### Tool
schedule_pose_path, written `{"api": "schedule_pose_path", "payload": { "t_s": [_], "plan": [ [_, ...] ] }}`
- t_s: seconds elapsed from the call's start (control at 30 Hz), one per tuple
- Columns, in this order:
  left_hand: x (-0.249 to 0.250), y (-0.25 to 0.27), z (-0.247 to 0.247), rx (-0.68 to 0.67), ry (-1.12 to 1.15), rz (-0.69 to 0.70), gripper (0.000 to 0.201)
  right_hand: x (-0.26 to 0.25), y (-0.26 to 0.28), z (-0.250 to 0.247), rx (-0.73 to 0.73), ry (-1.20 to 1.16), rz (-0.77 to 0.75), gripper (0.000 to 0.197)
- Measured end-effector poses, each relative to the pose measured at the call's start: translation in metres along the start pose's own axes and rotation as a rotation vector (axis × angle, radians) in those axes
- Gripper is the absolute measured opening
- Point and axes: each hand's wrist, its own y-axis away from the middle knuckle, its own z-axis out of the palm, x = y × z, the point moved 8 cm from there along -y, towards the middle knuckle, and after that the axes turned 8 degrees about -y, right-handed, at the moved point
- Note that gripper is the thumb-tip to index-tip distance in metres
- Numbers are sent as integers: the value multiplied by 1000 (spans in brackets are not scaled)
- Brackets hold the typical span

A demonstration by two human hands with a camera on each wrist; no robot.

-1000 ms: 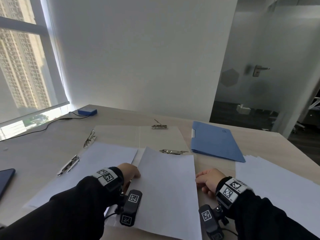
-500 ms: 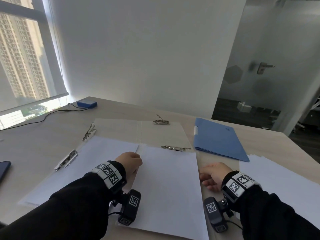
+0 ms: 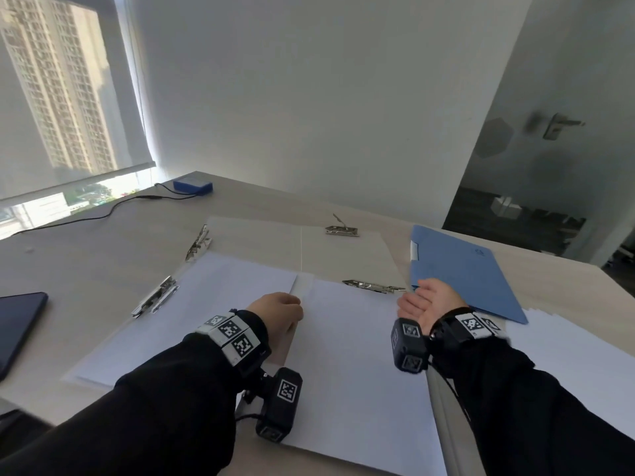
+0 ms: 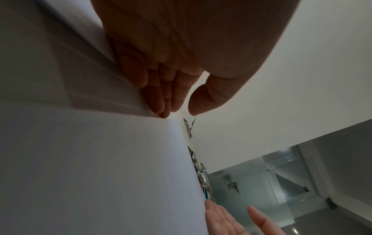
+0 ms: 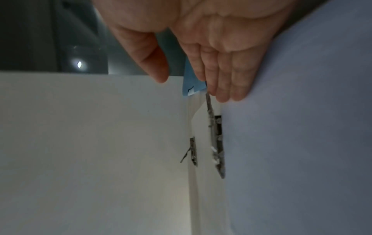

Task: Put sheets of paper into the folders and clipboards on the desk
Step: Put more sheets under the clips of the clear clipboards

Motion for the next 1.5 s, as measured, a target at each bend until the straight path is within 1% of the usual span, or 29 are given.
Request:
{"api": "schedule_pose_path", "payload": {
  "t_s": [0.07,0.1,0.13,0.17,0.2,0.23,0.27,0.3,0.37,0.43,0.5,0.57,0.63,0.83,0.93,1.0,1.07,1.13,1.2,1.27,1.33,1.4,1.47,1.5],
  "plan": [
    [1,0,0,-13,-11,2,8,-3,-2,10,-16,-66,-9,54],
    [1,0,0,-17,-11,0,8,-6,-2,15,-35,-59,-24,47],
    [0,-1,0,-18,-9,1,8,-6,-6,23,-57,12,-60,35],
    [-1,-2,0,-19,-3,0,8,-9,-6,31,-71,181,-131,22],
    [-1,-2,1,-21,5,0,10,-10,-9,41,-94,375,-194,13],
    [-3,-3,1,-22,9,-3,15,-11,-11,55,-114,626,-281,12],
    [-4,-4,1,-22,14,-9,21,-7,-12,67,-118,852,-335,14],
    [-5,-5,1,-24,20,-18,25,-2,-9,79,-143,1066,-352,22],
    [-6,-6,0,-32,34,-23,24,8,-2,99,-206,1416,-384,44],
    [-6,-6,-1,-43,40,-20,20,19,-3,109,-249,1671,-326,59],
    [-6,-6,-1,-46,54,-21,22,27,-3,113,-267,1882,-264,65],
    [-7,-7,-1,-46,67,-30,27,31,-1,112,-251,2045,-205,70],
    [-8,-7,0,-51,73,-35,28,33,1,112,-253,2160,-196,73],
    [-7,-8,2,-37,65,-30,15,37,2,112,-264,2278,-197,75],
    [-6,-8,1,-22,62,-47,24,40,-3,109,-297,2276,-206,75],
    [-7,-7,1,-17,45,-58,31,38,-3,107,-305,2193,-238,75],
    [-6,-5,2,-19,24,-59,36,33,1,101,-339,1991,-268,75],
    [-7,-4,2,-25,15,-62,41,24,8,89,-369,1698,-302,68],
    [-7,-2,4,-33,-6,-62,44,10,15,63,-312,1445,-317,56],
    [-7,-3,5,-32,-14,-56,45,-3,21,28,-205,1262,-329,43],
    [-7,-4,5,-24,-21,-49,46,-13,29,-5,-96,1123,-307,32],
    [-7,-5,4,-20,-44,-44,45,-19,41,-32,-33,922,-249,25],
    [-4,-5,4,-24,-58,-41,41,-14,52,-51,-11,658,-154,18],
    [-2,-4,4,-20,-62,-34,38,-12,56,-57,-3,585,-128,15]
  ]
}}
